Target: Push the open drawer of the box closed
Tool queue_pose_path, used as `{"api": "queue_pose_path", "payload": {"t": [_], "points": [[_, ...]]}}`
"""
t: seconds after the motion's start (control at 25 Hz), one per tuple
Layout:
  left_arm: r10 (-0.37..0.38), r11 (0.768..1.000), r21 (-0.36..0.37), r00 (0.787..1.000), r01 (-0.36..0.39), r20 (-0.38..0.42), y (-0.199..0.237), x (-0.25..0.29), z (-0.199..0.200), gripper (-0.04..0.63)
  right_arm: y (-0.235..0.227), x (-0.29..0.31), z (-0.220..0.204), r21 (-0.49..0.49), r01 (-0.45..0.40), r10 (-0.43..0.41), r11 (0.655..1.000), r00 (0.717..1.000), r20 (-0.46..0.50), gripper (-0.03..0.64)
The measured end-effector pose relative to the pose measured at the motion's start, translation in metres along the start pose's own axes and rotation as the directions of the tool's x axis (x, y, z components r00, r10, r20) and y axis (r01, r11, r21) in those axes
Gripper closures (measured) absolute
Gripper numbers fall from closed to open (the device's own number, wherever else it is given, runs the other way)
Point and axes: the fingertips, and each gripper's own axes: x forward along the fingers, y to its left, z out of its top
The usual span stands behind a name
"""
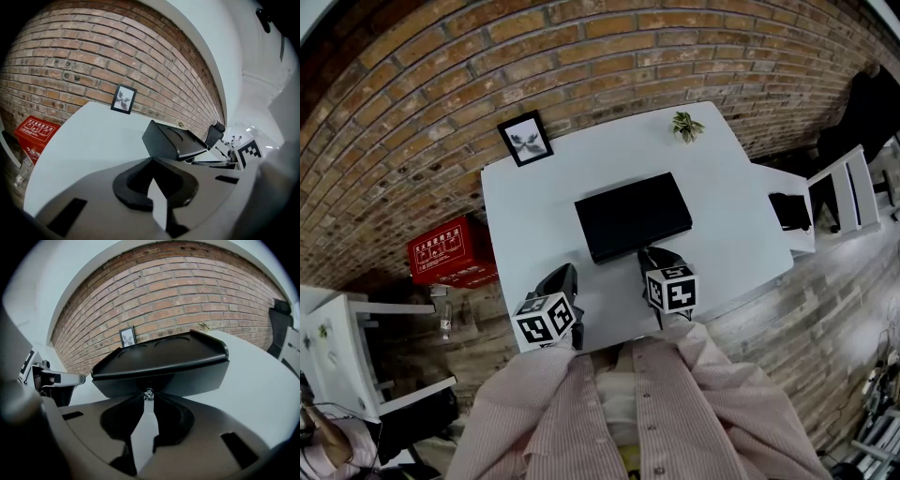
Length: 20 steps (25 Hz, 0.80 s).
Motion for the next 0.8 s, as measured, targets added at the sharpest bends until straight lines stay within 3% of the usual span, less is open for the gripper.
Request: {"api": "queue_pose_path", "payload": {"t": [0.8], "points": [[0.023, 1.000, -0.015, 1.000, -0.023, 0.009, 0.0047, 0.0009, 0.0032, 0.600, 0.0000, 0.0046, 0.0043, -0.005, -0.013, 0.013, 1.000, 1.000, 0.015, 0.548]]}}
